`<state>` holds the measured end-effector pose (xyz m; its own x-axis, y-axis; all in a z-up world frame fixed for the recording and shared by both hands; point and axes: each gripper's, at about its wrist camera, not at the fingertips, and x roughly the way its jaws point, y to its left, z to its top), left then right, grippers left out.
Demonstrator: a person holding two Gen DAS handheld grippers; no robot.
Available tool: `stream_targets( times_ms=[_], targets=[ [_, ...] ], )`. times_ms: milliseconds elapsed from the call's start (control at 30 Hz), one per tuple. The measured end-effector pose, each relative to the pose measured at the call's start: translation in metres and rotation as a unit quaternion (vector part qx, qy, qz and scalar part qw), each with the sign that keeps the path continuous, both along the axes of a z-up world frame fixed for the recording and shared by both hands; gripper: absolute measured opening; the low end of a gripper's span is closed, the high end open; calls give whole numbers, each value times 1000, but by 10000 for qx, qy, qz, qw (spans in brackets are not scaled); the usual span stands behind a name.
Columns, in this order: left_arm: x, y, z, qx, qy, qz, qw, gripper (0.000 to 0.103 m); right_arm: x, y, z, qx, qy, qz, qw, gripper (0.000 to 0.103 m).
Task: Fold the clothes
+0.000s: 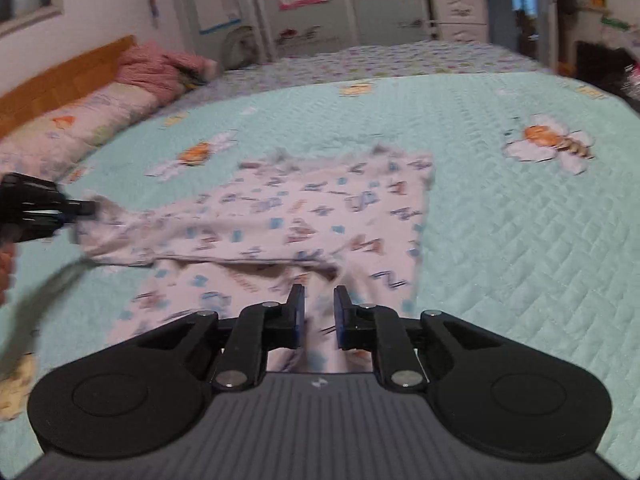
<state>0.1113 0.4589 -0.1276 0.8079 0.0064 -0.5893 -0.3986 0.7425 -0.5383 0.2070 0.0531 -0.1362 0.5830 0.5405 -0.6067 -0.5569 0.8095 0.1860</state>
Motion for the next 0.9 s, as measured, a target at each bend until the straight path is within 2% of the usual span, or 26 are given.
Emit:
stream_targets(
  times_ms=[100, 167, 233, 267, 400, 500, 633, 700, 800, 867, 900],
  targets=[
    [2, -4, 1, 13, 25, -70, 10000, 8, 2, -4, -9, 72, 179, -250, 9995, 17],
    [3, -4, 2, -11, -4, -76, 10000, 9, 7, -10, -14, 383, 344, -195, 9985, 16],
    [2, -3, 6, -38, -90, -63, 9999, 9, 7, -17, -13, 790, 332, -62, 9963, 4],
    [1, -2, 9, -51, -138, -55, 9999, 9, 7, -19, -12, 918, 311, -12, 9953, 4],
    [-4, 10, 20, -106, -418, 130, 9990, 9, 10, -15, -14, 858, 442, 171, 9952, 3],
    [-4, 13, 20, -54, -375, 140, 9992, 10, 11, -1, -23, 208, 453, 400, 9980, 4],
    [-2, 15, 14, 2, -301, 77, 9995, 10, 12, 1, -10, 52, 732, 448, 9963, 19],
    [-3, 17, 9, -33, -338, 130, 9993, 10, 10, -4, 2, 310, 696, 359, 9964, 19],
    [-2, 15, 4, 101, -257, 127, 9995, 10, 15, -11, 10, 1039, 679, 114, 9922, 19],
    [-1, 10, 3, 298, -152, 32, 9994, 10, 27, -13, 4, 1566, 911, -80, 9834, 20],
    [0, 8, 2, 396, -99, -16, 9992, 10, 33, -12, -5, 1671, 1108, -152, 9796, 21]
  ],
)
